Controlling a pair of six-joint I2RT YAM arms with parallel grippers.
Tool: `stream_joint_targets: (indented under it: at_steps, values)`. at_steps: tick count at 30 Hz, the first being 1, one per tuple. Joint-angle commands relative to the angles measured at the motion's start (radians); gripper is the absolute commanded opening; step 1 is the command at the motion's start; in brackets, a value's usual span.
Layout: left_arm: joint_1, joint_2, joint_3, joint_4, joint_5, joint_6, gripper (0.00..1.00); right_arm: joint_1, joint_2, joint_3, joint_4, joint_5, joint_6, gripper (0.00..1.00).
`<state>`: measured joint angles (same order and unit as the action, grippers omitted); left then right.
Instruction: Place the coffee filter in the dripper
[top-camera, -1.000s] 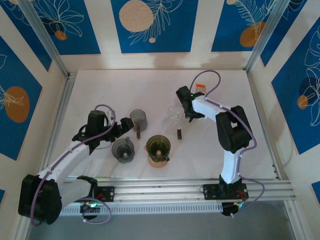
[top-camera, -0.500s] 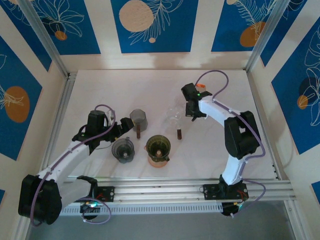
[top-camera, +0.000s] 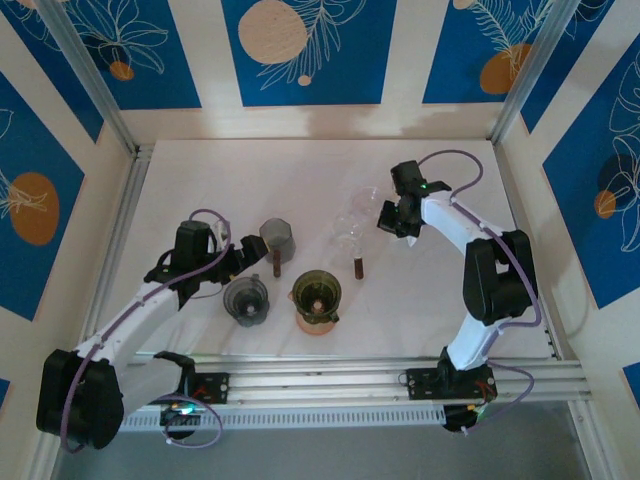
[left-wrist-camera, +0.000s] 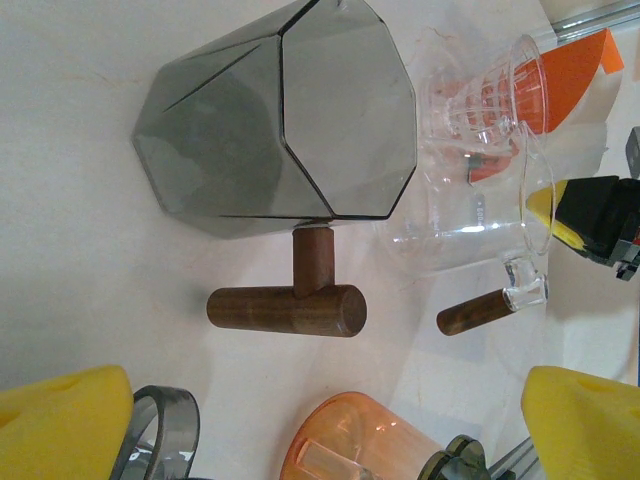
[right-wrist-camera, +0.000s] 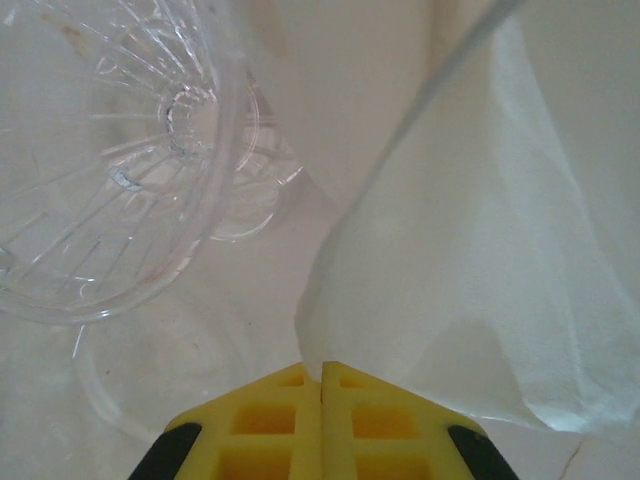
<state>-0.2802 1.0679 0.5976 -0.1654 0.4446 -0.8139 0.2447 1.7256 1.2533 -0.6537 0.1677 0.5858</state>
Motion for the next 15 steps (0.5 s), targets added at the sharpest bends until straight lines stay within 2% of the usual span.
stream_joint_targets:
  at_steps: [1, 5, 9, 15]
  values:
    - [-0.011, -0.020, 0.015, -0.023, 0.000, -0.010, 1.00, -0.016, -0.053, -0.018, 0.009, -0.099, 0.020, 0.00]
    - [-0.012, -0.017, 0.018, -0.023, 0.000, -0.010, 1.00, -0.032, -0.070, -0.015, -0.007, -0.123, 0.020, 0.00]
    - [-0.012, -0.015, 0.019, -0.024, 0.001, -0.014, 1.00, -0.068, -0.095, -0.029, 0.003, -0.200, 0.041, 0.00]
    - [-0.013, -0.010, 0.019, -0.019, 0.002, -0.017, 1.00, -0.075, -0.110, 0.007, 0.003, -0.227, 0.026, 0.00]
